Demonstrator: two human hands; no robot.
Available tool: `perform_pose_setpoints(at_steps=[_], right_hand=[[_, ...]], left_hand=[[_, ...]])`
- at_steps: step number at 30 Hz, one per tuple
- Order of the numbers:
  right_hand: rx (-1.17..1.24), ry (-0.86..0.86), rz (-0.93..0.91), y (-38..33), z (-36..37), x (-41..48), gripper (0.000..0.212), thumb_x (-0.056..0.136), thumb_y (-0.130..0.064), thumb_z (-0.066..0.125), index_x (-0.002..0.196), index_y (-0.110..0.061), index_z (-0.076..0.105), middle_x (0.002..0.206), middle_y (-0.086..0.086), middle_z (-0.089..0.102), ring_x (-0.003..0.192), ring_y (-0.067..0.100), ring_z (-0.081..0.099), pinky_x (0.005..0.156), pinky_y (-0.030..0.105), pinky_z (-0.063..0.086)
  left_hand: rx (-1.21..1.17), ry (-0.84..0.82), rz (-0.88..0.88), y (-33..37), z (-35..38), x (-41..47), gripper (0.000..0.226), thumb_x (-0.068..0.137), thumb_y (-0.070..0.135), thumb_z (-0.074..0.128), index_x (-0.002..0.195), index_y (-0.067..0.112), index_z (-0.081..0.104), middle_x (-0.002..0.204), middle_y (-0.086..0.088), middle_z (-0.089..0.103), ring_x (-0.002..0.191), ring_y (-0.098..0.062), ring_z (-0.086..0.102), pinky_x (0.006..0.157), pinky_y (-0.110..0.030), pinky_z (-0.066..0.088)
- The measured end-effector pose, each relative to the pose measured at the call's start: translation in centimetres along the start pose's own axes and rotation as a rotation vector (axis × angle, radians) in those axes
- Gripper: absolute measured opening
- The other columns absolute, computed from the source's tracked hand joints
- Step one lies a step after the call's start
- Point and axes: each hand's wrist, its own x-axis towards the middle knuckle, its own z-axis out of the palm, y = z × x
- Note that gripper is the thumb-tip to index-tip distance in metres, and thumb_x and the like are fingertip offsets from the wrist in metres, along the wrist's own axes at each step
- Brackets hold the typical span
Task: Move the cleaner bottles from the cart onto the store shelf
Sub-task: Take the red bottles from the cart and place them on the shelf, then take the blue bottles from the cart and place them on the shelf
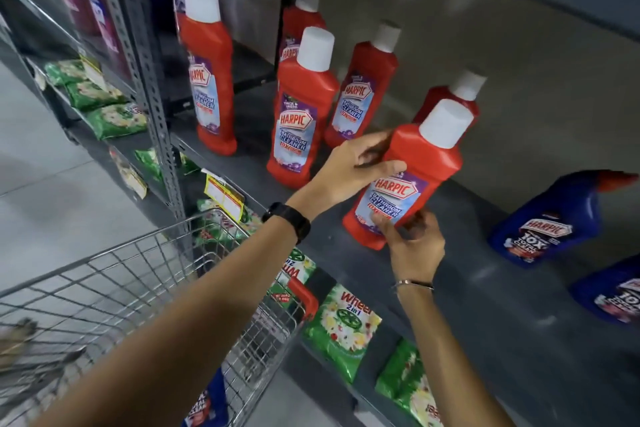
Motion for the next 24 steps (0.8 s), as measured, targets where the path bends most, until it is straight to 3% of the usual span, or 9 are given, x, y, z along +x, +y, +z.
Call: perform_pose_setpoints(at_steps=[6,8,11,13,15,17,18,21,24], right_hand=[[0.034,0.063,-0.008,-0.3,0.6,-1.1,0.055,0.066,-0.014,0.081,0.11,-0.002,0.051,0.109,0.018,0.061,0.087,0.02,0.06,0.079,0.039,0.053],[0.021,0.216,-0.057,-0.1,1.2,-2.8,0.068,0.064,-0.017,0.082,0.119,-0.002,0.046,0.115,0.008,0.047,0.087,0.011,0.055,0.076,0.029,0.05],[0.042,0.292,-0.187,0.7,3.3,-7.6,0.057,0.069,-0.019,0.079,0.115,-0.007,0.048,0.103,-0.012,0.043,0.078,-0.001,0.052,0.07,0.017,0.044],[0.038,0.111,-0.214,1.6,5.7,-11.2,0.046,0.072,-0.025,0.075,0.109,-0.016,0.05,0.093,-0.018,0.045,0.07,0.003,0.053,0.068,0.015,0.043],[-0.012,-0.146,-0.233,3.1,8.9,-14.0,0.04,0.072,-0.027,0.073,0.105,-0.016,0.052,0.093,-0.009,0.05,0.065,-0.004,0.052,0.064,0.003,0.04],[-0.075,-0.425,-0.109,5.5,12.6,-15.9,0.042,0.071,-0.019,0.075,0.106,-0.013,0.052,0.1,-0.002,0.053,0.07,-0.003,0.055,0.061,0.001,0.041],[-0.118,-0.574,0.028,7.0,14.5,-16.7,0.046,0.071,-0.017,0.076,0.109,-0.011,0.051,0.105,0.0,0.054,0.079,0.008,0.06,0.064,0.006,0.044],[-0.304,-0.911,0.434,13.0,19.4,-19.1,0.055,0.073,-0.017,0.075,0.118,-0.004,0.045,0.122,0.015,0.055,0.107,0.03,0.057,0.083,0.033,0.047],[-0.513,-1.051,0.566,18.1,21.8,-21.7,0.057,0.076,-0.02,0.072,0.122,-0.001,0.043,0.13,0.017,0.054,0.115,0.031,0.053,0.09,0.034,0.044]], left_hand=[[0.004,0.22,0.103,-0.6,-0.6,-2.9,0.05,0.08,0.004,0.066,0.127,0.004,0.048,0.127,-0.013,0.058,0.118,-0.017,0.054,0.096,-0.017,0.046],[-0.039,0.351,0.13,-2.0,-2.0,-6.1,0.047,0.076,0.003,0.07,0.12,0.007,0.053,0.115,-0.004,0.064,0.111,-0.014,0.059,0.089,-0.02,0.051],[-0.013,0.525,0.031,-6.2,-5.5,-12.6,0.043,0.075,0.015,0.073,0.114,0.022,0.055,0.102,0.007,0.067,0.102,-0.012,0.063,0.08,-0.025,0.056],[-0.004,0.609,-0.134,-10.2,-8.5,-17.2,0.039,0.076,0.019,0.071,0.112,0.022,0.055,0.101,0.008,0.067,0.098,-0.014,0.064,0.079,-0.026,0.057],[0.024,0.678,-0.331,-14.8,-11.5,-21.8,0.037,0.076,0.01,0.069,0.109,0.019,0.055,0.1,0.001,0.065,0.097,-0.02,0.064,0.082,-0.032,0.056],[0.081,0.689,-0.551,-19.2,-13.7,-26.2,0.038,0.076,-0.001,0.067,0.107,0.016,0.053,0.106,-0.011,0.061,0.103,-0.03,0.059,0.093,-0.046,0.05],[0.102,0.692,-0.655,-21.2,-14.6,-28.2,0.039,0.076,-0.004,0.066,0.108,0.012,0.053,0.109,-0.016,0.06,0.105,-0.033,0.057,0.093,-0.046,0.049],[0.044,0.705,-0.897,-26.8,-15.3,-33.8,0.043,0.077,-0.015,0.06,0.116,-0.002,0.048,0.102,-0.019,0.058,0.09,-0.024,0.066,0.067,-0.018,0.055],[0.084,0.589,-1.082,-30.2,-13.0,-36.8,0.047,0.076,-0.003,0.068,0.118,0.005,0.05,0.099,-0.01,0.062,0.072,-0.01,0.063,0.061,-0.014,0.051]])
